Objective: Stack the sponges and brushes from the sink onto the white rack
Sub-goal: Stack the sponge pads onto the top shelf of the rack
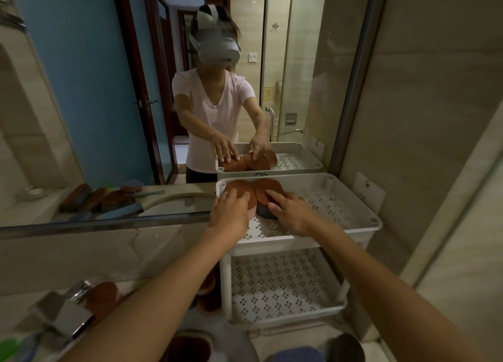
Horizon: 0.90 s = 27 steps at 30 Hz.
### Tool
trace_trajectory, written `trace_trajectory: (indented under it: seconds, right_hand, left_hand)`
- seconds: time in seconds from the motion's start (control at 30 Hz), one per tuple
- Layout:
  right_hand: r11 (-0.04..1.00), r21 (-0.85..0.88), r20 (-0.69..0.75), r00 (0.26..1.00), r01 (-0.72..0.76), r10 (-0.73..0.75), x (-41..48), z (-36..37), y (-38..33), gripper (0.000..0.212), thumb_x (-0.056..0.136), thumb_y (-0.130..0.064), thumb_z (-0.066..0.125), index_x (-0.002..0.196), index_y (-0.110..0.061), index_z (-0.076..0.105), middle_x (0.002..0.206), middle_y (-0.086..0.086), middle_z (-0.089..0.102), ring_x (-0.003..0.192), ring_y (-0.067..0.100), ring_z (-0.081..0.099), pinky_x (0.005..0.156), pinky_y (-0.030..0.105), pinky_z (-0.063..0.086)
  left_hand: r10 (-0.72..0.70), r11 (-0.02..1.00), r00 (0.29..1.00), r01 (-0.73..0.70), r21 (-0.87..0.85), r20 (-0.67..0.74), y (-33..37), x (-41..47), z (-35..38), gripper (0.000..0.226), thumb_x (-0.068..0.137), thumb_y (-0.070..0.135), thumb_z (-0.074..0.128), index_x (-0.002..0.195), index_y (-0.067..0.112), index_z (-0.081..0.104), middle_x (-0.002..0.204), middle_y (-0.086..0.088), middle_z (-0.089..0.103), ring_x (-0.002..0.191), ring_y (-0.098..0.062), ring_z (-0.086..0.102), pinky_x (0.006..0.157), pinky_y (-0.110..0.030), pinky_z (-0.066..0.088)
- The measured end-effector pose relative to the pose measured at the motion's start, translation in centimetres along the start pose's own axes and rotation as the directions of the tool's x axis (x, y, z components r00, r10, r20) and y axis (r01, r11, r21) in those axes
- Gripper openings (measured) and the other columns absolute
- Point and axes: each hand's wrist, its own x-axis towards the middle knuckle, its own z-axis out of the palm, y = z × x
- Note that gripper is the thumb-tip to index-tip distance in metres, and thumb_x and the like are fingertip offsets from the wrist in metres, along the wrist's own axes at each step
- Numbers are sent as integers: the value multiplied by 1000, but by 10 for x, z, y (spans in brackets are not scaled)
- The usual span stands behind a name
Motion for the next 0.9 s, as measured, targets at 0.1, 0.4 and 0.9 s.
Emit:
trace_trajectory:
  seconds: [0.1,0.4,0.9]
  right_hand:
    - [1000,-17,-66,998,11,-12,-4,-2,-2,47,99,-42,27,145,-32,25,153,11,22,139,34,22,113,46,23]
    - [910,131,-633,740,393,-229,-76,8,-15,38,86,-7,51,123,-4,56,127,14,54,117,25,51,101,36,43]
    - [992,12,198,972,-128,123,-238,242,94,74,85,-24,59,148,-19,21,155,8,19,144,32,13,116,46,21]
  left_hand:
    - [-11,1000,1000,12,-24,19,0,-2,-5,52,94,28,45,143,18,31,150,-11,30,141,-27,23,116,-38,15]
    - [-58,976,954,-7,-216,-293,17,-56,-29,55,92,29,48,143,18,29,146,-5,39,139,-24,28,118,-45,1]
    - [-192,775,910,370,-512,367,19,-247,156,28,91,8,44,114,5,59,116,-17,65,106,-29,60,79,-25,42]
